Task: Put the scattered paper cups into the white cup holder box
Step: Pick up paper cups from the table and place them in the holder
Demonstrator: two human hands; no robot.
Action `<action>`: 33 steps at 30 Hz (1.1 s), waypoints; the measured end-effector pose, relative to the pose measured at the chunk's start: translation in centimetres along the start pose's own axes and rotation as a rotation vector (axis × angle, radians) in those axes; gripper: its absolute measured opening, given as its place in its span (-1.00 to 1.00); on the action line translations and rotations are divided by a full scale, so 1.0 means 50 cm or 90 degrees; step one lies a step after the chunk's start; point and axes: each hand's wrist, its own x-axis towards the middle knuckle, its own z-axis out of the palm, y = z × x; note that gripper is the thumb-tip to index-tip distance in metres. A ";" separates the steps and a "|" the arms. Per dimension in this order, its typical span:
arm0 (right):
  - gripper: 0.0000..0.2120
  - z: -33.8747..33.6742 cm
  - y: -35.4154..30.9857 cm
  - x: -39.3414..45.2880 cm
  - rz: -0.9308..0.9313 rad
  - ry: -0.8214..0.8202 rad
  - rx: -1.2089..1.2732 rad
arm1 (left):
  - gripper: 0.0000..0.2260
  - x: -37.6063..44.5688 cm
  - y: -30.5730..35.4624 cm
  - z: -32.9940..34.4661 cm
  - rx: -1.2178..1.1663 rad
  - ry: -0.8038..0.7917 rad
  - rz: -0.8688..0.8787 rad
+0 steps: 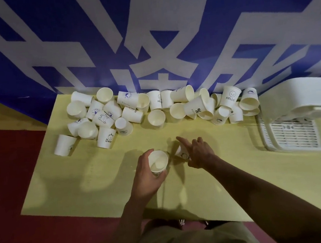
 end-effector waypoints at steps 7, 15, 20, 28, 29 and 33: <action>-0.38 0.034 0.074 -0.065 0.017 0.109 0.180 | -0.29 0.007 0.044 0.049 0.038 -0.008 0.003; -0.68 0.055 0.304 -0.211 0.053 0.346 0.368 | -0.27 0.031 0.197 0.228 0.050 -0.051 0.050; -0.67 0.049 0.475 -0.353 0.118 0.458 0.443 | -0.26 0.035 0.348 0.392 0.059 -0.081 0.106; -0.68 0.095 0.712 -0.498 0.168 0.498 0.471 | -0.28 0.065 0.561 0.663 0.091 -0.113 0.191; -0.67 0.100 0.736 -0.509 0.169 0.499 0.471 | -0.29 0.070 0.575 0.689 0.101 -0.118 0.207; -0.68 0.120 0.811 -0.535 0.190 0.507 0.474 | -0.33 0.097 0.609 0.768 0.146 -0.129 0.236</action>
